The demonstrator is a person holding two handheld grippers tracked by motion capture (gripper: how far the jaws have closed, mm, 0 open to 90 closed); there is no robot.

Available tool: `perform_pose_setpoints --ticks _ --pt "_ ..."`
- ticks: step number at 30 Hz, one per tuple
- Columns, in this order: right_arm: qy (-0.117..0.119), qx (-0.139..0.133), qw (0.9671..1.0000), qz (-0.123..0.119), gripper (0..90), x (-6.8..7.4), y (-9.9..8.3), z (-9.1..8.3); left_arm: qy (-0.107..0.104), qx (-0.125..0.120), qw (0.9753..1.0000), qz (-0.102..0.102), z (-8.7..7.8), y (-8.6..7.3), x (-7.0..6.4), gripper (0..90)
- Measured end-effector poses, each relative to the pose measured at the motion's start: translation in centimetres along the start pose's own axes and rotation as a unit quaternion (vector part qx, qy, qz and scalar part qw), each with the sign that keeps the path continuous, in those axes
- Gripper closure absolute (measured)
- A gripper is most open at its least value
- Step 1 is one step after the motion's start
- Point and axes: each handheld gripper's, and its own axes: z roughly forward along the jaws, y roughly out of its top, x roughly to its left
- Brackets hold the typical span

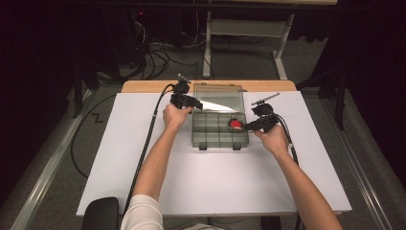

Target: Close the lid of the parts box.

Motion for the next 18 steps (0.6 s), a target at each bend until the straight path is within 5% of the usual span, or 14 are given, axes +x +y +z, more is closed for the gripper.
perform_pose_setpoints --ticks 18 --pt "-0.005 0.019 0.9998 0.002 76.6 0.1 0.5 -0.1 0.017 -0.015 0.9984 0.051 -2.2 0.2 -1.7 53.3"
